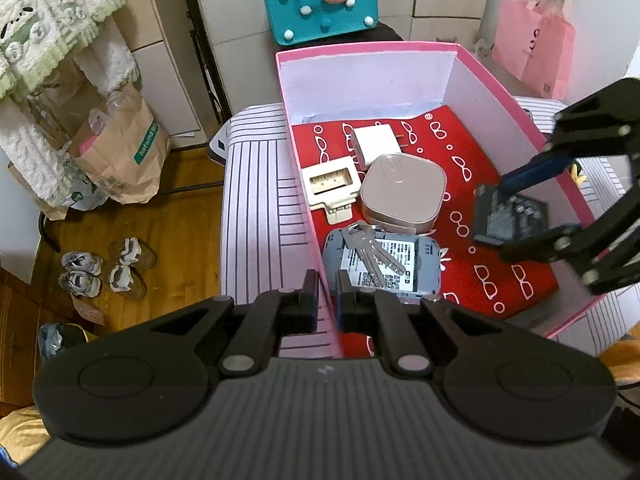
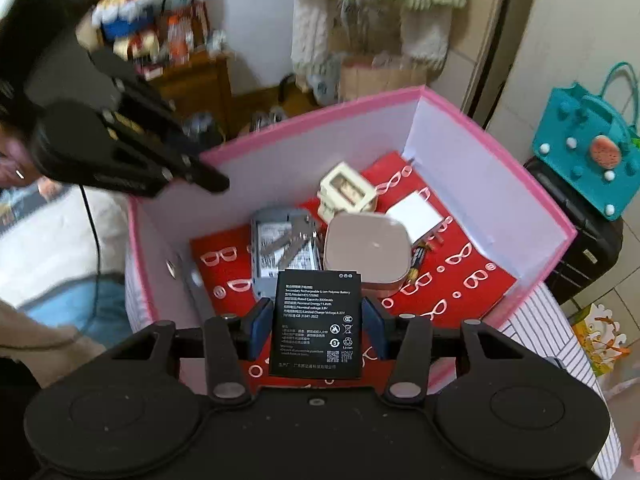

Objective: Organize rigid objects
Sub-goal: 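Carry the black battery pack into the pink box and release it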

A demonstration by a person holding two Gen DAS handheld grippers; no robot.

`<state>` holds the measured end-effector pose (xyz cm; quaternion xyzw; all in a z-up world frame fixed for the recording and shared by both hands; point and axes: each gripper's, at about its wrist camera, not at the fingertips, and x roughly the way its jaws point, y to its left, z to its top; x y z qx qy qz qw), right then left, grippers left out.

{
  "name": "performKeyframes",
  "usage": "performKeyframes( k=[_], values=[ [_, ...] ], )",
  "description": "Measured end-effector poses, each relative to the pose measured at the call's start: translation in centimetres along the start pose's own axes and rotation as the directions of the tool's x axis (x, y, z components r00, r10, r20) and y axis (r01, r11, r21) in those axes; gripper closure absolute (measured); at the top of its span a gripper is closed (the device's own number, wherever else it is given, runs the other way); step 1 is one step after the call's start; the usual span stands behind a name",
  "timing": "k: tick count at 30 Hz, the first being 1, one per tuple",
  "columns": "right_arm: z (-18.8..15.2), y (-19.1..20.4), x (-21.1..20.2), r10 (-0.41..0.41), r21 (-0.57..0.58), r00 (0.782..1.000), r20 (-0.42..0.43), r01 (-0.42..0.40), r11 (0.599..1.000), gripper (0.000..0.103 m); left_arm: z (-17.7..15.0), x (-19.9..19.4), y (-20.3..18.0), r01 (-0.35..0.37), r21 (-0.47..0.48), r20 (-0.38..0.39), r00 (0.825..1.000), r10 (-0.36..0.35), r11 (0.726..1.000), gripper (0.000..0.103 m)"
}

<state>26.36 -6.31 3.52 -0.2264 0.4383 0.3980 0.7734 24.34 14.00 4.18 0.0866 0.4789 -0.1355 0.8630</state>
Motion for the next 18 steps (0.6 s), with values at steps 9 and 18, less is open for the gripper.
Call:
performKeyframes(
  k=[9, 18],
  values=[
    [0.5, -0.3, 2.9, -0.013, 0.047, 0.997, -0.082, 0.017, 0.999, 0.049, 1.1, 0.3, 0.3, 0.024, 0.014, -0.065, 0.998, -0.023, 1.0, 0.095],
    [-1.6, -2.1, -2.9, -0.015, 0.178, 0.993, 0.119, -0.006, 0.984, 0.048, 1.0, 0.1, 0.2, 0.021, 0.019, -0.064, 0.998, -0.02, 1.0, 0.095]
  ],
)
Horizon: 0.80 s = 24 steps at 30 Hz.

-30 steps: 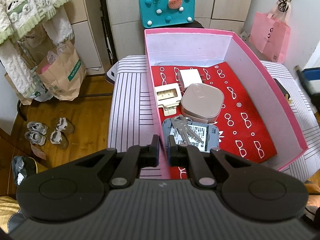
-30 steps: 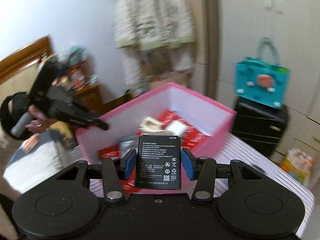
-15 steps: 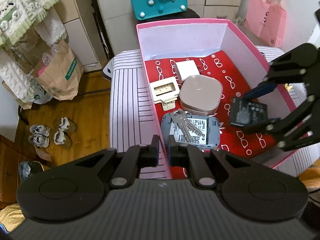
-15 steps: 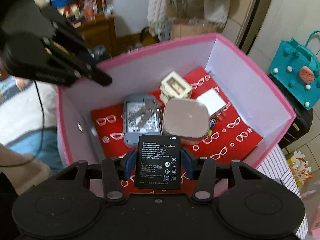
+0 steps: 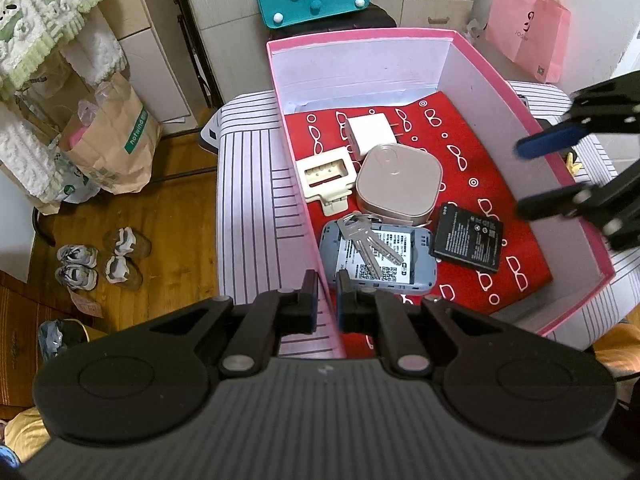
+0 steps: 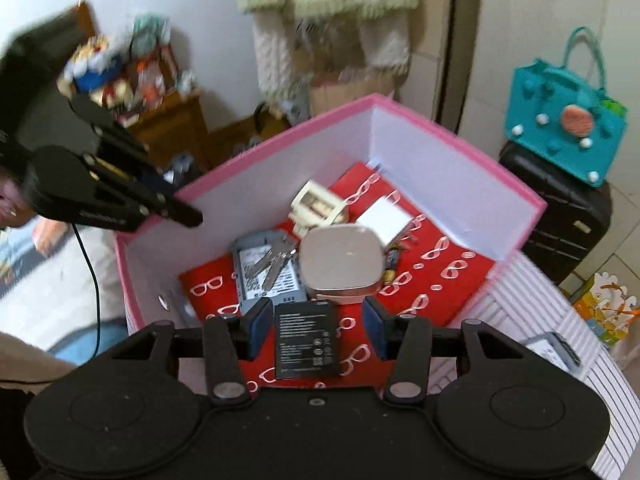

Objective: Organize rigid objects
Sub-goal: 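Carry the black battery pack into the pink box and release it, then grasp the yellow starfish with the right gripper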

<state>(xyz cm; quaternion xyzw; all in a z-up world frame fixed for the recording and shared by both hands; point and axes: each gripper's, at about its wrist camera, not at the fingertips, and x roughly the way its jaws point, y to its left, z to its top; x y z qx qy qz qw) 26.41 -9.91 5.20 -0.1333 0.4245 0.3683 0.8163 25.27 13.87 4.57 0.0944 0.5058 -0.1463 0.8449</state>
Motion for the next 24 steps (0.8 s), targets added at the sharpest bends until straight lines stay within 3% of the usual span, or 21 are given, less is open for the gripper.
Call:
performKeyframes(
  k=[5, 11, 20, 24],
  values=[
    [-1.9, -1.4, -3.7, -0.048, 0.049, 0.992, 0.119, 0.042, 0.998, 0.047, 0.0, 0.0, -0.2, -0.008, -0.001, 0.003, 1.0, 0.008, 1.0, 0.095],
    [-5.6, -3.5, -7.0, -0.142, 0.128, 0.963, 0.23, 0.115, 0.985, 0.044, -0.2, 0.0, -0.5, -0.03, -0.001, 0.009, 0.999, 0.03, 1.0, 0.095],
    [-12.1, -7.1, -7.4, -0.27, 0.245, 0.918, 0.29, 0.201, 0.948, 0.04, -0.7, -0.2, -0.6, -0.042, -0.055, 0.04, 0.998, 0.044, 0.998, 0.095],
    [-15.1, -8.3, -6.1, -0.302, 0.304, 0.915, 0.269, 0.217, 0.928, 0.038, -0.9, -0.2, -0.5, -0.037, -0.086, 0.052, 0.998, 0.042, 0.996, 0.095]
  ],
)
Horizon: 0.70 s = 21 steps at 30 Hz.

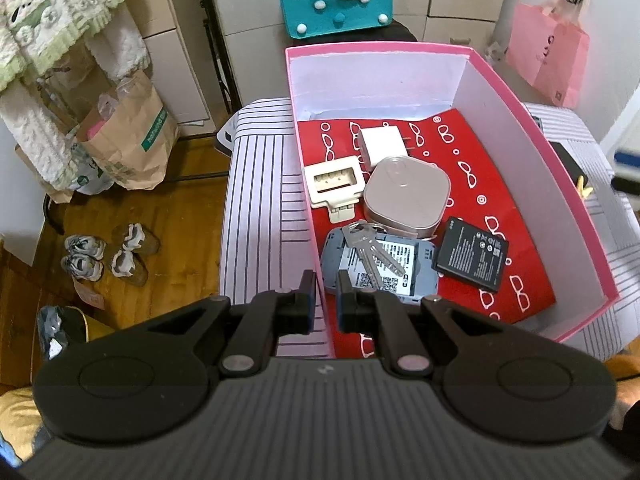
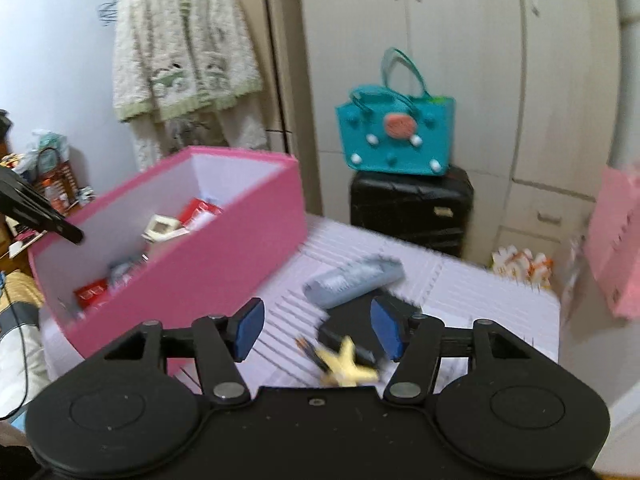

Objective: Organize rigid objects
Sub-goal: 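Grasp the yellow starfish with the right gripper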

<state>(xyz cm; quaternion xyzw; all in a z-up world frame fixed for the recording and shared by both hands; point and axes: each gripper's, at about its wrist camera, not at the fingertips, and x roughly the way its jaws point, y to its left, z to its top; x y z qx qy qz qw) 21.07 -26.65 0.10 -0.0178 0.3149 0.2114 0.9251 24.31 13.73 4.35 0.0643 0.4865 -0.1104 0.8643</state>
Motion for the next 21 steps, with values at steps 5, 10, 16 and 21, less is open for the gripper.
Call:
performKeyframes(
  k=[5, 10, 16, 21],
  values=[
    [-3.2, -1.0, 1.6, 0.003, 0.059, 1.0, -0.011, -0.002, 0.998, 0.035, -0.1, 0.0, 0.0, -0.003, -0.022, 0.01, 1.0, 0.003, 1.0, 0.095],
    [-5.3, -1.0, 3.7, -0.037, 0.092, 0.999, -0.036, 0.041, 0.995, 0.035, -0.3, -0.1, 0.0, -0.007, -0.035, 0.019, 1.0, 0.007, 0.999, 0.095],
    [-6.2, -0.5, 5.3, -0.076, 0.143, 0.997, -0.013, 0.078, 0.987, 0.036, -0.4, -0.1, -0.1, -0.009, -0.042, 0.025, 1.0, 0.01, 0.999, 0.095],
    [-6.4, 0.2, 5.5, -0.152, 0.132, 0.988, 0.007, 0.149, 0.98, 0.064, -0.4, -0.1, -0.1, -0.009, -0.04, 0.026, 1.0, 0.011, 0.999, 0.095]
  ],
)
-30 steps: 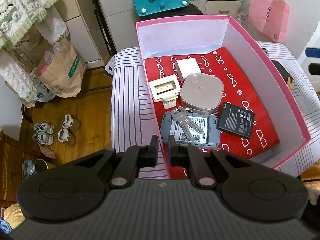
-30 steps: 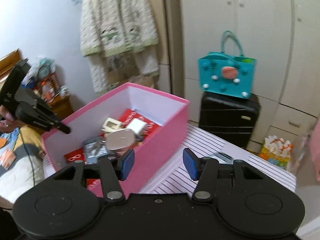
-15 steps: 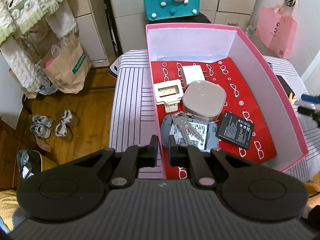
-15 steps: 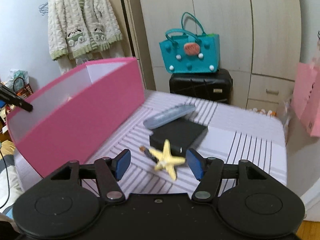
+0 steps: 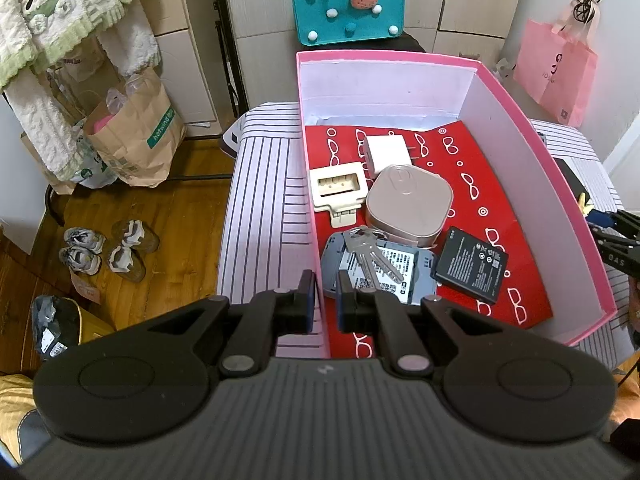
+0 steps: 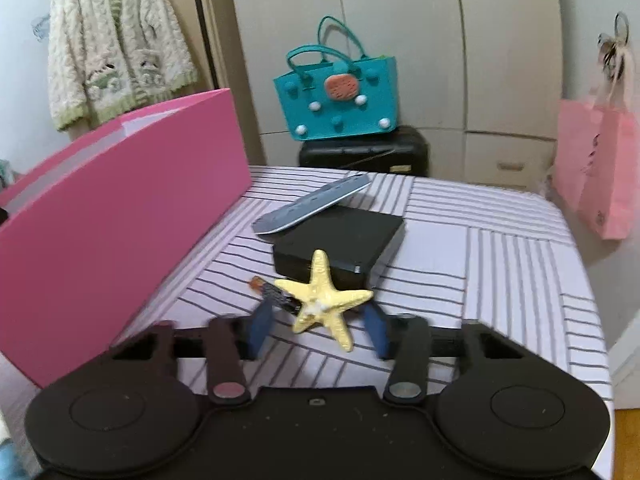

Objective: Organize rigid objects
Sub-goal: 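Grasp the yellow starfish with the right gripper, then carry the yellow starfish into the pink box and release it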

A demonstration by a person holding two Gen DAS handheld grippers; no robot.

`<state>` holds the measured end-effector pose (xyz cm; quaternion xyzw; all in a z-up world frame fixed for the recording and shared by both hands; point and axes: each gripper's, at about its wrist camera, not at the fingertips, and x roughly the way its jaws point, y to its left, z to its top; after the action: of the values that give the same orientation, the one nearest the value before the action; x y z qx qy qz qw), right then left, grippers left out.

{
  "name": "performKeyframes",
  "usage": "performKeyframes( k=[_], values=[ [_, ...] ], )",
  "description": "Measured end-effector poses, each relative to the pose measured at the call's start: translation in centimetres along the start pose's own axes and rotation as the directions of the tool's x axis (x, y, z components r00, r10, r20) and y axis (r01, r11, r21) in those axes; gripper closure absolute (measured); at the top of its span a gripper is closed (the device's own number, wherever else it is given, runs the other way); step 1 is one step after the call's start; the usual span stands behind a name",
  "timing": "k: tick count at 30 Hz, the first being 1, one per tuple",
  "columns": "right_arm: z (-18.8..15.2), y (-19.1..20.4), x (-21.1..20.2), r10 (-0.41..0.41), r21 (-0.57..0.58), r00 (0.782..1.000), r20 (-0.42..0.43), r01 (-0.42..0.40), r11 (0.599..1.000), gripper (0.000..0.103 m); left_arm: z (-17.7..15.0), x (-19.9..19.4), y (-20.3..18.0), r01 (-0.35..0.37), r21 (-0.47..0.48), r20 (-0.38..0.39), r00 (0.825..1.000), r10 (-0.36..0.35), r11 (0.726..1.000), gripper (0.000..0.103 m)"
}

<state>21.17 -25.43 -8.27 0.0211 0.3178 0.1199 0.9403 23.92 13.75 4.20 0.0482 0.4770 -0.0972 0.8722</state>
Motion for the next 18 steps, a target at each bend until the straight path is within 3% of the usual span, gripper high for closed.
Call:
performKeyframes(
  k=[1, 5, 14, 18],
  values=[
    [0.0, 0.0, -0.1, -0.008, 0.001, 1.0, 0.002, 0.008, 1.0, 0.069, 0.0, 0.0, 0.0, 0.001, 0.001, -0.001, 1.0, -0.001, 1.0, 0.095],
    [-0.1, -0.4, -1.0, 0.005, 0.026, 1.0, 0.0, -0.005, 1.0, 0.076, 0.2, 0.1, 0.0, 0.007, 0.002, -0.003, 1.0, -0.007, 1.0, 0.095],
    [0.0, -0.4, -2.4, 0.037, 0.07, 0.999, -0.015, -0.036, 0.997, 0.076, -0.3, 0.0, 0.4, 0.027, -0.003, 0.025, 0.999, -0.027, 1.0, 0.095],
    [1.5, 0.5, -3.9, 0.067, 0.034, 0.998, 0.009, -0.067, 0.997, 0.076, -0.2, 0.0, 0.7, 0.038, -0.008, 0.025, 0.999, -0.038, 0.999, 0.095]
  ],
)
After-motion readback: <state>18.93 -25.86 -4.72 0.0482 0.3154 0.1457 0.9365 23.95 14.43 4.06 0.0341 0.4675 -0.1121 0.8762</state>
